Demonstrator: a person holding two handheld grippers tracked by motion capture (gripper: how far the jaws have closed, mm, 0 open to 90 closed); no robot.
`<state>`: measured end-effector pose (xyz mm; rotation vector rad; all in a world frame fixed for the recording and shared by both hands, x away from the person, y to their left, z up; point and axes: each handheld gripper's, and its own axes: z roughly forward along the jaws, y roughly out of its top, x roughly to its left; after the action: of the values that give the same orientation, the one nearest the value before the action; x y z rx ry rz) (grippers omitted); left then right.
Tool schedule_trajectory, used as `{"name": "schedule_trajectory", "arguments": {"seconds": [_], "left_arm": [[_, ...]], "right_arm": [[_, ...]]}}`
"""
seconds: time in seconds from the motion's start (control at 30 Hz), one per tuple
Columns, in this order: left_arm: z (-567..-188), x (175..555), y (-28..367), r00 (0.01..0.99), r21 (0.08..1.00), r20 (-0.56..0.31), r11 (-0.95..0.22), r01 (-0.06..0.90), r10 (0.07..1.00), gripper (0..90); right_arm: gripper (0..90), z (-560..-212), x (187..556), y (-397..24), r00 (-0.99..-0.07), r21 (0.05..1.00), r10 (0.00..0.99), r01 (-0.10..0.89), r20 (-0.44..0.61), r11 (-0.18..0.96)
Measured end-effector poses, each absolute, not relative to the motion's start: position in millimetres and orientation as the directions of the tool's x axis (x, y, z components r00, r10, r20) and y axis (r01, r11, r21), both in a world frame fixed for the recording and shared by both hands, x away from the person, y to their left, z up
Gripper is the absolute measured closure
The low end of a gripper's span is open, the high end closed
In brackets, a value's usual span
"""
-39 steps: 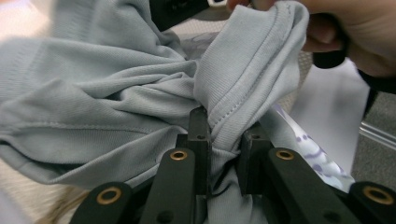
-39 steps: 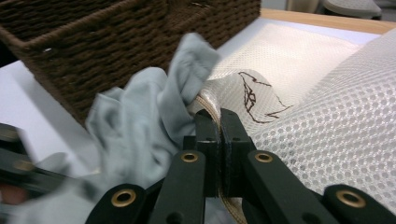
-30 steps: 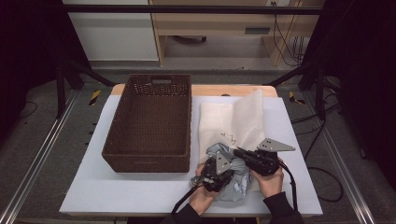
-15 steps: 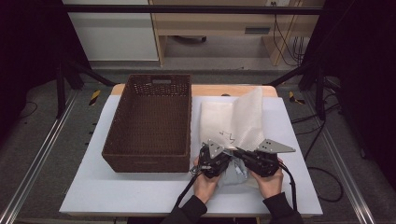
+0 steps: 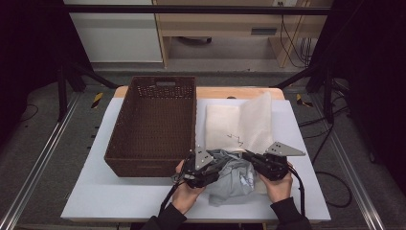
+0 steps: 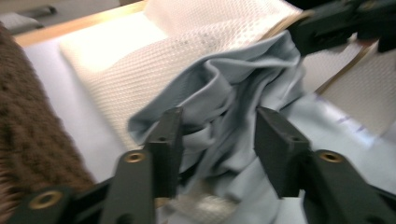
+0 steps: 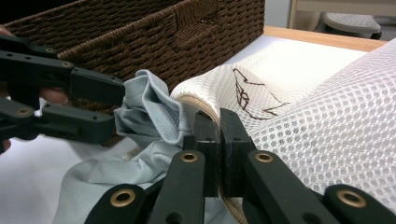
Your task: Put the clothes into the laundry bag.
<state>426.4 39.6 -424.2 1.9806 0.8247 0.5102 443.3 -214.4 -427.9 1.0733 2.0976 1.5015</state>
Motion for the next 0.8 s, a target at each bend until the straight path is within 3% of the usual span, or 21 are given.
{"name": "schedule_trajectory", "arguments": {"seconds": [0.1,0.4,0.5,0.63,0.8], "left_arm": [[-427,425,31,0.676,0.862,0.071,-0.386,0.329,0.734,45.0],[-428,449,20,0.654,0.852,0.088,-0.396,0.342,0.752,45.6],[-432,461,23,0.674,0.836,0.005,-0.374,0.403,0.739,57.2],[-435,457,25,0.695,0.841,-0.019,-0.364,0.400,0.719,79.7],[-435,437,24,0.759,0.846,-0.077,-0.361,0.393,0.646,82.9]], "right_arm": [[88.1,-428,443,-214,-0.653,0.912,0.743,0.378,0.143,0.157],[88.2,-426,443,-215,-0.652,0.916,0.746,0.370,0.137,0.156],[88.2,-425,443,-215,-0.648,0.917,0.750,0.368,0.133,0.154],[88.1,-425,444,-213,-0.645,0.919,0.755,0.361,0.121,0.161],[88.1,-424,444,-216,-0.625,0.921,0.770,0.363,0.128,0.141]]}}
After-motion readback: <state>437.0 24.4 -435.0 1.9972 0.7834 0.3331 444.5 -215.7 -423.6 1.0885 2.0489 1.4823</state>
